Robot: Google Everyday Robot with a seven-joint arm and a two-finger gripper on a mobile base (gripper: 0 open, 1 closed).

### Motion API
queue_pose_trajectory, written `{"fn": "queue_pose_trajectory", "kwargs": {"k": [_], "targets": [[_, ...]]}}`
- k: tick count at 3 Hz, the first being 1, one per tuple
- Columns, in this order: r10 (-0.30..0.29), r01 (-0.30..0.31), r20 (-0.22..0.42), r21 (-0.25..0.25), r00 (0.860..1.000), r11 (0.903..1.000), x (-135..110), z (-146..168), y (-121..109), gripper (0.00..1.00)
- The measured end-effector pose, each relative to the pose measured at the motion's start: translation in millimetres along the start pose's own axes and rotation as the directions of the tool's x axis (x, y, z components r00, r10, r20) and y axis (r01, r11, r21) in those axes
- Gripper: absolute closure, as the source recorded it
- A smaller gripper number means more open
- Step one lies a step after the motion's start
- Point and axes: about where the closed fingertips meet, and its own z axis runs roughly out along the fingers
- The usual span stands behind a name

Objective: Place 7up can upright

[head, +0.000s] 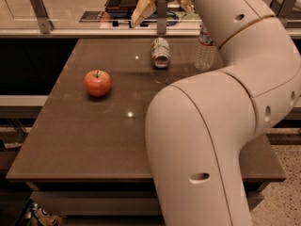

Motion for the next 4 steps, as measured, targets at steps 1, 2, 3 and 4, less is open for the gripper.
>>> {"fn": "queue_pose_trajectory", "kwargs": {"k": [1,2,3,4], "targets": [[0.0,0.0,-0.033,-0.007,0.999,1.0,4,18,-4,0.0],[-0.01,0.01,-0.06,-0.009,0.998,0.9999,7,31,-2,0.0],[-0.015,0.014,-0.08,-0.011,0.997,0.9998,7,43,0,0.0],[0.005,-0.006,-0.099,-0.013,0.995,0.9999,3,58,6,0.0]]}}
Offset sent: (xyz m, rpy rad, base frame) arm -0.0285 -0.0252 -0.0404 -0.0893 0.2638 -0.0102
